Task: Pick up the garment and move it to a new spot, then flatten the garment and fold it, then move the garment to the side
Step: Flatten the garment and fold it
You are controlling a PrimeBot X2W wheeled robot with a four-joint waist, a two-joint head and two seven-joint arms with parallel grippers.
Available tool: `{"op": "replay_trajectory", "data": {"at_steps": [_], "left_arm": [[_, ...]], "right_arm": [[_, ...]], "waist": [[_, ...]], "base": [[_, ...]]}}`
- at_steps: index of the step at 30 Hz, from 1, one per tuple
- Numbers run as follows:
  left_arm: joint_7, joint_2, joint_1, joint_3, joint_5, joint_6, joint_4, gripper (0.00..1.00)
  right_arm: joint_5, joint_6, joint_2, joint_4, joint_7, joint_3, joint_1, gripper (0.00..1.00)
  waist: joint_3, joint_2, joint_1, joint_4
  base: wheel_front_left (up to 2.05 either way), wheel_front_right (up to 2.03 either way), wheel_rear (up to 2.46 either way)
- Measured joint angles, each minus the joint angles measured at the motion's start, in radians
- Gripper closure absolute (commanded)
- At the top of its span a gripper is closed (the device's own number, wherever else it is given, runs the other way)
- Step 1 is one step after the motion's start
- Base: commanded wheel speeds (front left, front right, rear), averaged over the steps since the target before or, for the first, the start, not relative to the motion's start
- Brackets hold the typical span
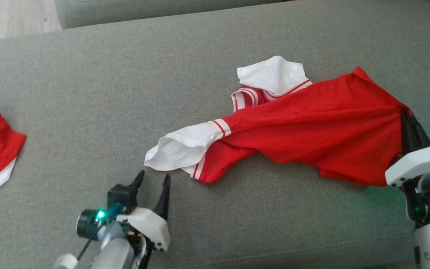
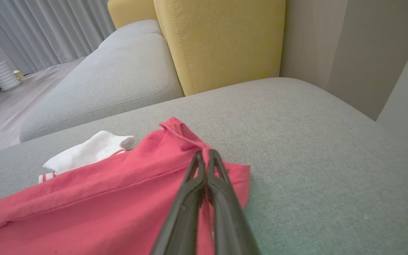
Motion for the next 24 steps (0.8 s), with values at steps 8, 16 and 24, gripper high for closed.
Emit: {"op": "replay_trajectory", "data": {"at_steps": [8, 16, 24], "left_arm": [[0.000, 0.001, -0.126, -0.035, 0.052, 0.006, 0.137, 0.00], [0.000, 0.017, -0.159, -0.035, 0.103, 0.074, 0.170, 0.00], [0.000, 0.036, -0.172, -0.038, 0.124, 0.086, 0.187, 0.00]], "right_arm": [[-0.001, 0.000, 0.013, -0.036, 0.026, 0.010, 0.006, 1.00], [-0.001, 0.000, 0.016, -0.038, 0.033, 0.015, 0.006, 1.00], [-0.001, 0.000, 0.022, -0.038, 0.035, 0.017, 0.007, 1.00]], "waist": [[0.013, 0.0000, 0.0000, -0.012], [0.010, 0.0000, 0.0000, -0.013], [0.008, 0.0000, 0.0000, -0.003]], "base": [[0.00, 0.00, 0.00], [0.00, 0.00, 0.00], [0.00, 0.00, 0.00]]}}
